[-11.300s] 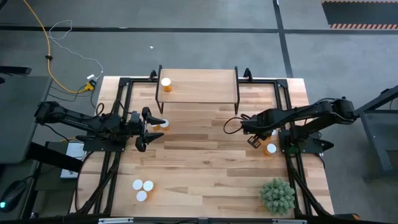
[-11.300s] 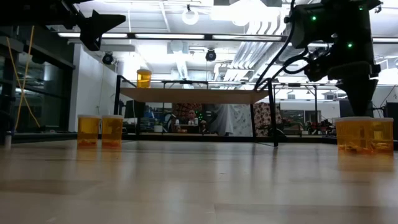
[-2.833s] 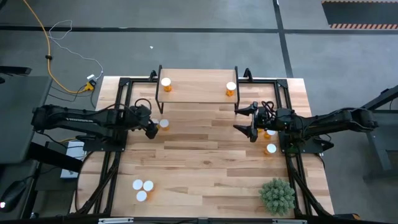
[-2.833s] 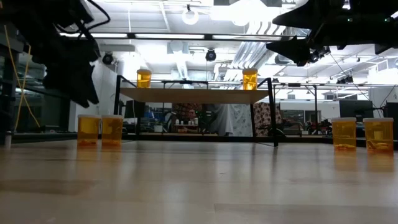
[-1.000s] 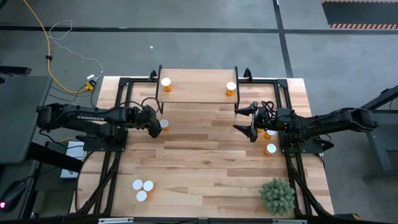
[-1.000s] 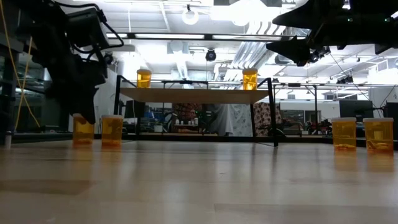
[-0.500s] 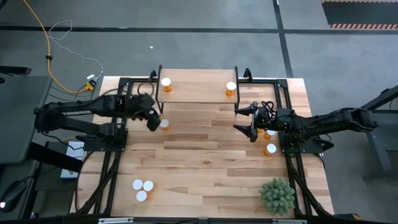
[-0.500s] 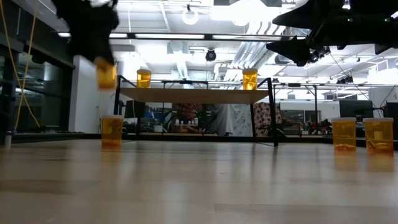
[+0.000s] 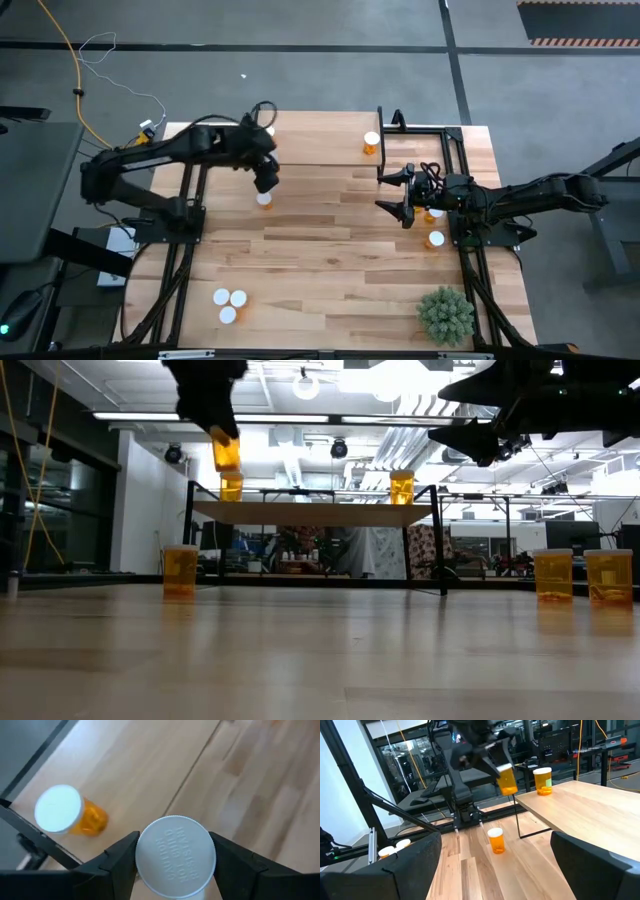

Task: Pick and place medicine bottles onto shelf by color
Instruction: Put the orange pill bottle on the shelf

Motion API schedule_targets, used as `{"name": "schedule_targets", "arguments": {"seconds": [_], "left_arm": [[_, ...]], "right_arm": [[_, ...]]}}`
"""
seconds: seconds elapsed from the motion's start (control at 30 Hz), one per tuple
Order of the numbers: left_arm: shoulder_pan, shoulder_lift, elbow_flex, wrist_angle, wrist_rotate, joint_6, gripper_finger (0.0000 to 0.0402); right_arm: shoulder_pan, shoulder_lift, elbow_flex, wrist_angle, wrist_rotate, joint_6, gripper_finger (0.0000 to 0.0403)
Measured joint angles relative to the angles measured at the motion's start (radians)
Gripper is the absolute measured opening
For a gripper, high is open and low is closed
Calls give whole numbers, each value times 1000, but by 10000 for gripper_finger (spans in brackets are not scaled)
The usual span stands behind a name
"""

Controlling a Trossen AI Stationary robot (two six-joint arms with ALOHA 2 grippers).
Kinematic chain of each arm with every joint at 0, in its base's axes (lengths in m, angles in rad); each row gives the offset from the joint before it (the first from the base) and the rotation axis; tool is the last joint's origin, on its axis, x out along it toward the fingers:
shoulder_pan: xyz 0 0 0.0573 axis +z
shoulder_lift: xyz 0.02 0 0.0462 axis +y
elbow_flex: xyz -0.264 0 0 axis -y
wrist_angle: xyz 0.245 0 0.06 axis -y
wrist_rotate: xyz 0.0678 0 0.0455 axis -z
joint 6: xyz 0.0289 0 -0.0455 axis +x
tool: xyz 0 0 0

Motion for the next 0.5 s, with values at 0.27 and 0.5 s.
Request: {"name": "schedule_targets", "arguments": {"seconds": [0.27, 0.5], "left_arm": [[104, 124, 49, -45, -42, 86, 209], [200, 128, 49, -36, -42, 117, 209]], "right_arm": [[0, 0, 0, 0, 0, -2, 366], [0, 0, 0, 0, 0, -5, 366]]}}
